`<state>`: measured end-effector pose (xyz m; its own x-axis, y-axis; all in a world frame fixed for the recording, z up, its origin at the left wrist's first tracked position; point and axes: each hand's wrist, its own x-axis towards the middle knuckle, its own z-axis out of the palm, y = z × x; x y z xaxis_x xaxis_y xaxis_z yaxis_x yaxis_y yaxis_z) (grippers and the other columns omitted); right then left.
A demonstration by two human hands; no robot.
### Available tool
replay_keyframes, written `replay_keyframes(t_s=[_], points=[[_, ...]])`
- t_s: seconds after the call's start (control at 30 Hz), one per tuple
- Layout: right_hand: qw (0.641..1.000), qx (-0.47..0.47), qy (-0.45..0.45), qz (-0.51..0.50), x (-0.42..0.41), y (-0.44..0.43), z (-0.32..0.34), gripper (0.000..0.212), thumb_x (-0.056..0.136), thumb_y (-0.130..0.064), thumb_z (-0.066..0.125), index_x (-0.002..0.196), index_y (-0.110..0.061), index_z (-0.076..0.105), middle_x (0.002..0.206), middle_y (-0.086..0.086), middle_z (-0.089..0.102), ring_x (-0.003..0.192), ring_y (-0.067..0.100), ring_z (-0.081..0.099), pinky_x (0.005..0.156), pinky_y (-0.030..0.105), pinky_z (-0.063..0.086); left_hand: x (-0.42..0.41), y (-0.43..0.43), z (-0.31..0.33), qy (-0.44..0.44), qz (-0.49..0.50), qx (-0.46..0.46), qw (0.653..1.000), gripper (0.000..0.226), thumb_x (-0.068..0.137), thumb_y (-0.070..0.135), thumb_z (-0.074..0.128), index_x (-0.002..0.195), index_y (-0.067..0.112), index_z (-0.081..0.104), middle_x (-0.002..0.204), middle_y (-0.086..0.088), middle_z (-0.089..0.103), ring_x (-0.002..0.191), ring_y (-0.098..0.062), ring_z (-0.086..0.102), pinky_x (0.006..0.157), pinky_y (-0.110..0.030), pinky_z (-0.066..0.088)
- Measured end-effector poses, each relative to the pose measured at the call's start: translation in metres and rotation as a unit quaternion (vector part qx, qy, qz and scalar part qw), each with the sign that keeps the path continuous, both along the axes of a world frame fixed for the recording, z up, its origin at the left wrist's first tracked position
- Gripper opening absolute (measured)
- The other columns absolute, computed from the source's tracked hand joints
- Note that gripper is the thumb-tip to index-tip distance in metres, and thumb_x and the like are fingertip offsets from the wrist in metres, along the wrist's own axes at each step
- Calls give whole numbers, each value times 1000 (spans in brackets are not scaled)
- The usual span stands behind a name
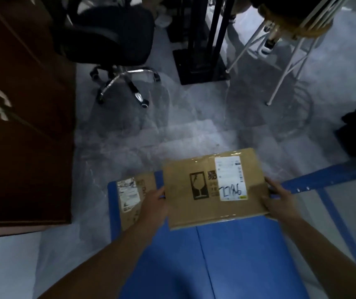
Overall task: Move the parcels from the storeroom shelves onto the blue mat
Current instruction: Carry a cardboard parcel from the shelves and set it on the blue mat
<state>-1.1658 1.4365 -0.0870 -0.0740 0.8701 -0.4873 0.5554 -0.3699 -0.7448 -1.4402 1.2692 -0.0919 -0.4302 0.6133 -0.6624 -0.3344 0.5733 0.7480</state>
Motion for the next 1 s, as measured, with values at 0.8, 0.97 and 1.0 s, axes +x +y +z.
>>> replay_keyframes(t_s=[0.8,0.97,1.0], points=[[997,-46,-52,20,-34,5,-172,57,92,-8,57,145,-22,41,145,4,46,119,22,54,94,37,47,0,3,-161,352,-222,-147,897,58,90,18,56,145,25,40,152,5,34,134,-23,28,111,-36,27],[979,-26,-77,186,-45,-38,-84,53,92,5,53,142,-5,41,145,18,42,116,27,54,88,34,48,29,28,-67,357,-239,-88,899,53,91,16,54,143,25,44,151,6,36,135,-19,33,110,-41,37],[968,-20,-95,231,-48,-44,-62,58,93,-3,56,147,-11,35,153,12,32,134,25,40,97,26,43,37,35,-44,378,-249,-79,888,53,91,18,53,142,24,43,149,5,39,133,-18,36,110,-38,35]])
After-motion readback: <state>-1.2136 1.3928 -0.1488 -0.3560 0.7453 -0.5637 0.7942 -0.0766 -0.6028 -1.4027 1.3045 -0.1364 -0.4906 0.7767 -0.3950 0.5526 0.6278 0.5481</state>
